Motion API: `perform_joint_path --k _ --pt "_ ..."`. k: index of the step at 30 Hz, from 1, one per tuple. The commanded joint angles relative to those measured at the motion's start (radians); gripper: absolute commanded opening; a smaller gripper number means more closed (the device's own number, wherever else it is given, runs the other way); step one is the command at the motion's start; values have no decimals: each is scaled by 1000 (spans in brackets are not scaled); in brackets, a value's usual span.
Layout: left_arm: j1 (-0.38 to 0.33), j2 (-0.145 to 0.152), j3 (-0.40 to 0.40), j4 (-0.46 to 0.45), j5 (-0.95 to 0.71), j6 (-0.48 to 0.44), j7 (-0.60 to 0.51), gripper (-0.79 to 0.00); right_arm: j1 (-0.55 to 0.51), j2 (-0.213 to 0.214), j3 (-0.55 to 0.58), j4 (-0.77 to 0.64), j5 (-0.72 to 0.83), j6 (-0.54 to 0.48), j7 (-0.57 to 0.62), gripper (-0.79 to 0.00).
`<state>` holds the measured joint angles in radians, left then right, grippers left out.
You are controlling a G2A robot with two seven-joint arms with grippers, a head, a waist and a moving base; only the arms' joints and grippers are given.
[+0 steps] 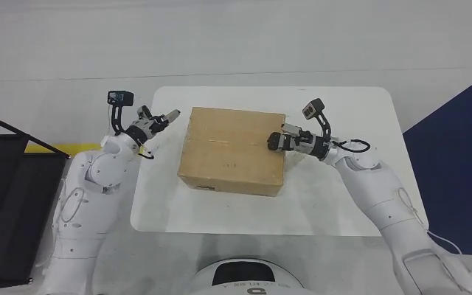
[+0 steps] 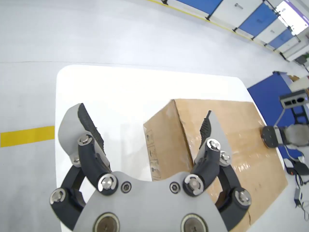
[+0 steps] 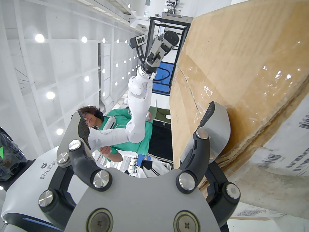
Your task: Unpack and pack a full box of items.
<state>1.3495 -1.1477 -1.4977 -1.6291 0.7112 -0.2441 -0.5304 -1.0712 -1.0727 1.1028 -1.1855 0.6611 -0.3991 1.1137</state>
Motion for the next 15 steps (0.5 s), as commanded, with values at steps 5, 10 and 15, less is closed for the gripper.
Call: perform_joint_path --k 5,10,15 --pt "39 3 25 -13 53 -99 61 0 3 2 24 13 4 -4 18 0" --pt "78 5 5 -63 0 -180 151 0 1 3 37 17 2 -2 21 0" --pt "101 11 0 -121 -13 -206 110 0 0 3 48 19 -1 -5 23 0"
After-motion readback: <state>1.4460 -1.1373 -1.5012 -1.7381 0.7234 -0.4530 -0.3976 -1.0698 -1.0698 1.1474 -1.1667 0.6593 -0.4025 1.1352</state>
